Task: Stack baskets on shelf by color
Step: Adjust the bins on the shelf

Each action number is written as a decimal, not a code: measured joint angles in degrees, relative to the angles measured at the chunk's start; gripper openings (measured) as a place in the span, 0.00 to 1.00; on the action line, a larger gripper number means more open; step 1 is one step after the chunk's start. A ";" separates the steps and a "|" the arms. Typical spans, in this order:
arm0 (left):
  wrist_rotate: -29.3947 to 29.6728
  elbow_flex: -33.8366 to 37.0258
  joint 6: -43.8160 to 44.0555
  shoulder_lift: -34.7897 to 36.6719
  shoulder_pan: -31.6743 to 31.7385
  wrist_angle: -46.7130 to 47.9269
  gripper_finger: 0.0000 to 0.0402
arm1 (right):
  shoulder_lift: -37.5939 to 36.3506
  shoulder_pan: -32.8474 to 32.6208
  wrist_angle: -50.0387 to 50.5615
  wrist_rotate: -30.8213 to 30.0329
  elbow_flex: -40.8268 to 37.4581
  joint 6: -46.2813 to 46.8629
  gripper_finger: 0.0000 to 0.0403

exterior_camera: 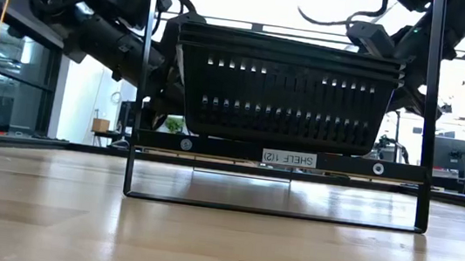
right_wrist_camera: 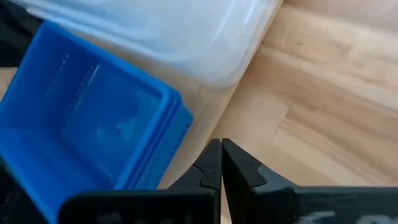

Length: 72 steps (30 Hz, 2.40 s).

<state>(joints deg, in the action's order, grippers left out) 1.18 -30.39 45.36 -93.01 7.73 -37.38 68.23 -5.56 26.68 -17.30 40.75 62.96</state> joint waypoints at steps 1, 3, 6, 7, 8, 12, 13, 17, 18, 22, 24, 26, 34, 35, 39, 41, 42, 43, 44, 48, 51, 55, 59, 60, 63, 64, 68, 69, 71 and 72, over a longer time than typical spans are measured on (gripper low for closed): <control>-0.71 0.00 -0.02 0.00 0.23 0.08 0.00 | 0.00 0.00 0.02 0.97 0.00 0.04 0.00; -3.18 0.00 -0.42 0.00 0.45 0.31 0.00 | 0.00 -0.24 0.02 3.23 0.00 0.04 0.00; -7.99 0.00 -1.63 0.94 0.57 2.18 0.00 | 0.00 -1.80 -0.10 7.99 0.00 0.05 0.00; -8.78 0.00 -1.97 1.63 0.55 3.48 0.00 | 0.00 -2.48 -0.34 10.32 0.00 0.07 0.00; -9.36 0.00 -2.52 2.33 0.55 5.01 0.00 | 0.00 -3.34 -0.79 12.58 0.00 0.04 0.00; -9.79 0.01 -5.32 7.49 0.09 14.32 0.00 | -0.01 -7.51 -3.59 18.81 0.00 0.97 0.00; -9.74 0.00 -6.09 9.01 -0.14 16.90 0.00 | -0.02 -8.55 -3.91 19.05 0.00 1.40 0.00; -9.68 0.04 -7.87 15.52 -2.67 26.48 0.00 | -0.02 -12.27 -3.40 15.04 0.00 3.44 0.00; -9.69 0.02 -8.04 16.72 -3.93 28.00 0.00 | -0.02 -13.00 -3.21 13.25 0.00 4.14 0.00; -9.89 0.02 -7.18 18.63 -10.79 30.33 0.00 | -0.02 -14.55 -3.26 7.16 0.00 5.57 0.00; -9.59 0.02 -5.93 18.32 -13.98 29.82 0.00 | -0.02 -14.56 -3.35 5.80 0.00 5.81 0.00; -8.18 -0.04 -4.78 16.31 -16.45 27.88 0.00 | -0.02 -14.53 -3.38 5.36 0.00 5.77 0.00; -4.05 0.00 0.16 6.89 -17.88 12.92 0.00 | -0.02 -14.32 -3.44 3.77 0.00 5.46 0.00; -3.94 0.00 0.66 5.83 -17.86 11.21 0.00 | -0.02 -14.32 -3.46 3.77 0.00 5.47 0.00; -3.94 -0.53 2.06 1.43 -17.86 7.41 0.00 | -0.02 -14.32 -3.45 3.76 0.00 5.57 0.00; -3.95 -1.53 2.20 -0.38 -17.86 7.29 0.00 | -0.02 -14.32 -3.42 3.75 0.00 5.55 0.00; -3.94 -1.96 2.13 -1.09 -17.86 7.18 0.00 | -0.02 -14.32 -3.43 3.67 0.00 5.50 0.00; -3.94 -2.37 1.84 -1.74 -17.86 7.21 0.00 | -0.02 -14.32 -3.40 3.36 0.00 5.49 0.00; -3.94 -2.88 1.40 -2.53 -17.86 7.20 0.00 | -0.02 -14.32 -3.39 2.96 0.00 5.48 0.00; -3.95 -4.59 0.96 -4.51 -17.86 7.22 0.00 | -0.02 -14.31 -3.39 2.20 0.00 5.57 0.00; -3.59 -5.27 0.31 -4.98 -17.86 7.40 0.00 | -0.02 -14.32 -3.39 1.60 0.00 5.58 0.00; -1.83 -5.53 -0.55 -4.95 -17.44 7.15 0.00 | -0.02 -14.32 -3.39 1.15 0.00 5.51 0.00; -1.52 -5.52 -0.57 -4.79 -16.07 7.03 0.00 | -0.02 -14.32 -3.41 1.15 0.00 5.25 0.00; -1.54 -5.53 -0.55 -4.79 -15.64 7.09 0.00 | -0.02 -14.32 -3.39 1.15 0.00 5.18 0.00; -1.56 -5.53 -0.57 -4.79 -14.33 7.09 0.00 | -0.02 -14.32 -3.40 1.15 0.00 5.18 0.00; -1.59 -5.53 -0.56 -4.79 -13.96 7.07 0.00 | -0.02 -14.32 -3.39 1.15 0.00 5.18 0.00; -3.32 -5.53 -0.55 -4.76 -13.18 7.07 0.00 | -0.02 -14.32 -3.39 1.20 0.00 5.16 0.00; -4.07 -5.53 -0.56 -4.76 -13.19 7.07 0.00 | -0.02 -14.32 -3.39 1.20 0.00 5.15 0.00; -6.02 -5.53 -0.55 -4.74 -13.25 7.07 0.00 | -0.02 -14.32 -3.38 1.22 0.00 5.00 0.00; -6.92 -5.51 -0.55 -4.64 -13.26 7.11 0.00 | -0.02 -14.32 -3.37 1.22 0.00 4.89 0.00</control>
<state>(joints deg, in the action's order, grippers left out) -5.74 -35.90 44.82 -97.65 -5.54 -30.27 68.20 -19.88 23.31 -16.07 40.75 67.85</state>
